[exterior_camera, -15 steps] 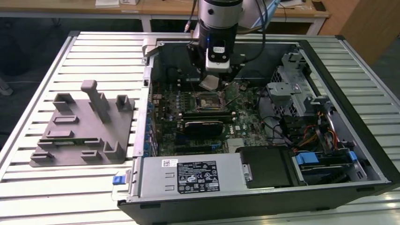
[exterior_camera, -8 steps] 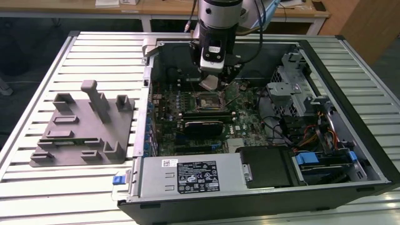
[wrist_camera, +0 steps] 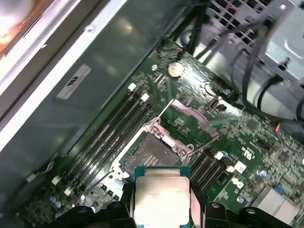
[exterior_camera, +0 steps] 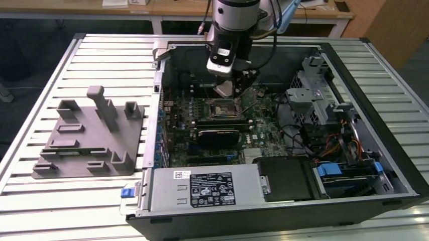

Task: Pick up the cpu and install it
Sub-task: 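Place the cpu into insertion slot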

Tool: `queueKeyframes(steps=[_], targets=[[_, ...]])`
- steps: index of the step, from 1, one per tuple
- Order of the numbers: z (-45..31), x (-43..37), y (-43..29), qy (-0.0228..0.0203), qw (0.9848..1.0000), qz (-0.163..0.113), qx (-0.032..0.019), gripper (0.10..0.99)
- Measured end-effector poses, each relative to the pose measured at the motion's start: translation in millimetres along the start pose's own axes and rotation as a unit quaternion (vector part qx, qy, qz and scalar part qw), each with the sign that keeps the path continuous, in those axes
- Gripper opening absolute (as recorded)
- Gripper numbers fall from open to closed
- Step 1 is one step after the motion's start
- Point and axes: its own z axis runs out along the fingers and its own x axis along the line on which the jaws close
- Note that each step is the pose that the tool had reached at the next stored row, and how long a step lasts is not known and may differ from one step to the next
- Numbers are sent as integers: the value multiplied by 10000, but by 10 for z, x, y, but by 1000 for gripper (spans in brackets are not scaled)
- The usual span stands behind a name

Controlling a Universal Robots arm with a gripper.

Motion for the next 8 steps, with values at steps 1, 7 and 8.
queueKeyframes(steps=[1, 7, 8], targets=[[1, 0, 0, -4, 10000, 93, -1, 545], [4, 0, 0, -27, 9980, 624, -5, 545], [4, 0, 0, -31, 9974, 717, -6, 545]])
